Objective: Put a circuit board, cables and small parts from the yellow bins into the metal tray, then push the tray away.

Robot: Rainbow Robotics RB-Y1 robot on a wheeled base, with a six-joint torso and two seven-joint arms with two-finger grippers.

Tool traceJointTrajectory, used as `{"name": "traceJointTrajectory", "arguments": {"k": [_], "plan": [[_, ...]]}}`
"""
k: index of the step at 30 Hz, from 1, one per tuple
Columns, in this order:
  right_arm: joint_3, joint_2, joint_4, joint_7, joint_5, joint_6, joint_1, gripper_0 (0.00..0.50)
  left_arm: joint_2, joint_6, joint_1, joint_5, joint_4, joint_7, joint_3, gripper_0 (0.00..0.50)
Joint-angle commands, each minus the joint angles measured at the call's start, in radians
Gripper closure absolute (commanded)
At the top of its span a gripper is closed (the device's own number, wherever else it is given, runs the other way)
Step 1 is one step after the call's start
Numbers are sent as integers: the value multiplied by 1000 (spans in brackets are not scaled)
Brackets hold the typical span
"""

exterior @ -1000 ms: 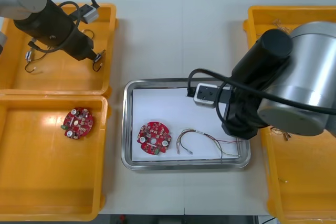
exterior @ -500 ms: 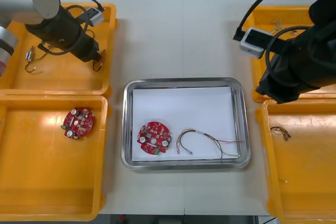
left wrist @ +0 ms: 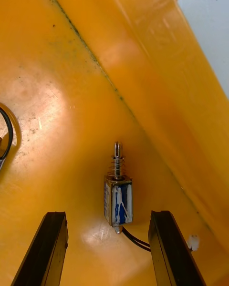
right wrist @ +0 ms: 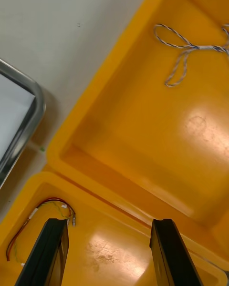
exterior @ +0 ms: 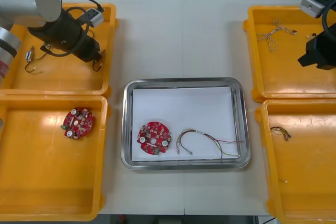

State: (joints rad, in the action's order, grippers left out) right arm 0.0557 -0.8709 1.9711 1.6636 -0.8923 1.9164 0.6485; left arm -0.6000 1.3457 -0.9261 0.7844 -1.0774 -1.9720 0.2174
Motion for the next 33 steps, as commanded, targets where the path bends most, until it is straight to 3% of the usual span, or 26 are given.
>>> {"name": "traceJointTrajectory", "arguments": {"k": [1, 13, 26, 28, 33], "plan": [[55, -39, -72, -7, 56, 4, 30, 0, 14, -36, -51, -10, 14, -128, 31, 0], [73, -37, -250, -8, 196, 4, 30, 0, 32, -76, -51, 13, 63, -130, 33, 0], [88, -36, -446, -2, 227, -80, 49, 0, 36, -106, -45, 35, 76, -133, 51, 0], [88, -36, -469, -2, 225, -96, 60, 0, 36, -109, -45, 36, 74, -133, 53, 28], [88, -34, -538, -2, 219, -132, 99, 0, 36, -114, -36, 41, 76, -133, 51, 32]]}}
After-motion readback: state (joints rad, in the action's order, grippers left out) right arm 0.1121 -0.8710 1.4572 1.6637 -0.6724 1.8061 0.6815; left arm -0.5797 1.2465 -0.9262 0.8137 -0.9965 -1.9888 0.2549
